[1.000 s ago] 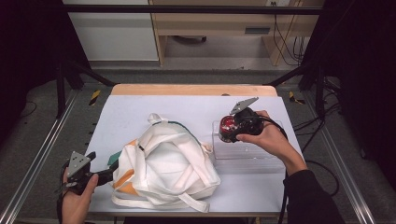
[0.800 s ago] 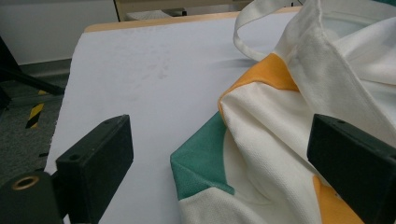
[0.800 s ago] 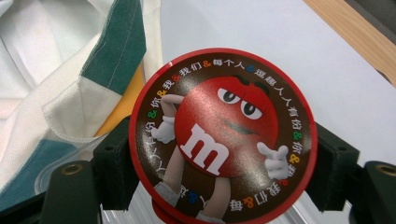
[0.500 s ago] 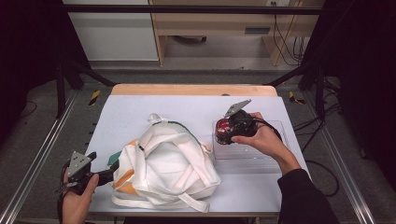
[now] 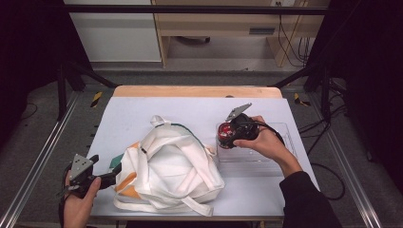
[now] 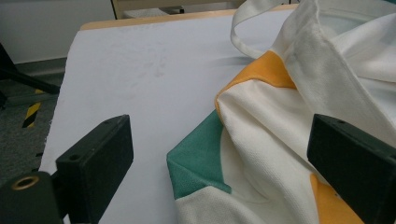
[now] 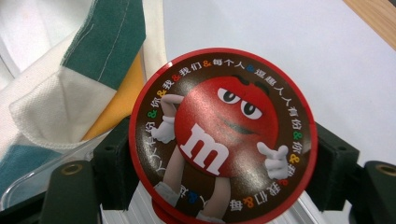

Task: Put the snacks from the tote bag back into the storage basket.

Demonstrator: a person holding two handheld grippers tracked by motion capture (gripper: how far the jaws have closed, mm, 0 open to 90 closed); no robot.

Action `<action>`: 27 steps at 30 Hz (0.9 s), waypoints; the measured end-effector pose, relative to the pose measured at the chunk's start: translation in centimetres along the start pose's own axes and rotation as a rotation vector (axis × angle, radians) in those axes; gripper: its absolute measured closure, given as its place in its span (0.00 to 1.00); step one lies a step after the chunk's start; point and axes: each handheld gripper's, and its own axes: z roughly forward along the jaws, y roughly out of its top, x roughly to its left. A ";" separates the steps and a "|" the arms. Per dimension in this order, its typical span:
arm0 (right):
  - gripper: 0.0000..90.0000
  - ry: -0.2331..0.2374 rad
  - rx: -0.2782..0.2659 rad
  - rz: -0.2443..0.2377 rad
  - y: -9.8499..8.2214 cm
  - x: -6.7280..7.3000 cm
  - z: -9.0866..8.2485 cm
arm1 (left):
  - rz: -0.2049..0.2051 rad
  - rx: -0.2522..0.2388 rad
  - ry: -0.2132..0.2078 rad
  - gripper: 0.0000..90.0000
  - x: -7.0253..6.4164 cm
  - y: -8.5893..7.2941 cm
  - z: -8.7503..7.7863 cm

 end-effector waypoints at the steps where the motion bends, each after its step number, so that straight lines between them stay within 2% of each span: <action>1: 0.29 0.001 0.001 -0.001 0.0 0.0 0.0 | -0.001 0.000 0.000 0.08 0.0 0.0 0.0; 27: 0.29 0.010 0.034 0.001 -0.8 0.1 1.4 | 0.001 -0.002 -0.004 0.08 0.0 0.0 0.0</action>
